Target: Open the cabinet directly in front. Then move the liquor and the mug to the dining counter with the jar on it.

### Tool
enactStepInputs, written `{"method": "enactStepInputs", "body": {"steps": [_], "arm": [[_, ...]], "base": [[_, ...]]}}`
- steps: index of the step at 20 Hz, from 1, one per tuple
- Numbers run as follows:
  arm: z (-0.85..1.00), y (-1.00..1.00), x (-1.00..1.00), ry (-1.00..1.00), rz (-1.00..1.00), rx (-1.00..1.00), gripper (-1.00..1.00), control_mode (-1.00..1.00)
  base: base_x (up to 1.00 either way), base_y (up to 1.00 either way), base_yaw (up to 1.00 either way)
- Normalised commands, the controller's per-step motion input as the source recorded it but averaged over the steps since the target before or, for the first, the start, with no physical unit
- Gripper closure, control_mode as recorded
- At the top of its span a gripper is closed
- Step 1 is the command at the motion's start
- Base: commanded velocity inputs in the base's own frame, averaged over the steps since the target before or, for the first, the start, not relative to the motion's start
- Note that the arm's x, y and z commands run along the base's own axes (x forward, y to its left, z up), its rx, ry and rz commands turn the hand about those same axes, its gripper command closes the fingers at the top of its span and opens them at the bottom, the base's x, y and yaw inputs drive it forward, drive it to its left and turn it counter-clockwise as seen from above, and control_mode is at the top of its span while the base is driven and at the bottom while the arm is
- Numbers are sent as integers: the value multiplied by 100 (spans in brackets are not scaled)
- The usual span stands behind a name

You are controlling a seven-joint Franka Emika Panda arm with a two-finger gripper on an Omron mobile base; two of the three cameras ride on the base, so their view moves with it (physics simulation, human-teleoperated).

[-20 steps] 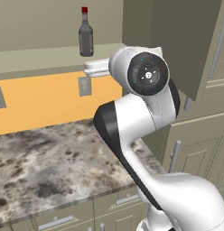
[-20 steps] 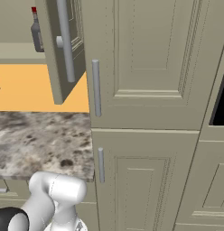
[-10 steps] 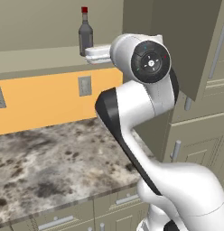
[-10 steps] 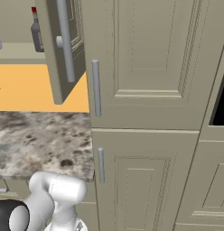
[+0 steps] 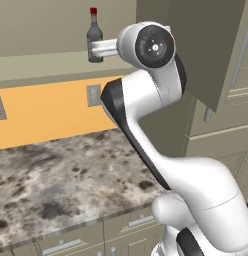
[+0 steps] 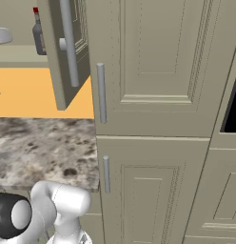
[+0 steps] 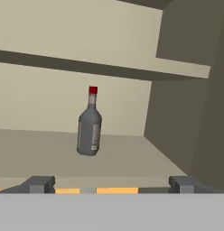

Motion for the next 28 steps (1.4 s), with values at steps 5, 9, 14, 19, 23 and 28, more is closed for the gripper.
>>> {"method": "enactStepInputs", "body": {"steps": [5, 9, 14, 19, 23, 28], "arm": [[0, 0, 58, 0, 0, 0, -100, -100], [0, 0, 61, 0, 0, 0, -100, -100], [0, 12, 60, 0, 0, 1, -100, -100], [0, 33, 61, 0, 0, 1, -100, -100], [0, 28, 46, 0, 0, 4, -100, -100], [0, 6, 30, 0, 1, 14, -100, -100]], "base": [[0, 0, 0], [0, 0, 0], [0, 0, 0], [0, 0, 0], [0, 0, 0], [0, 0, 0]]}}
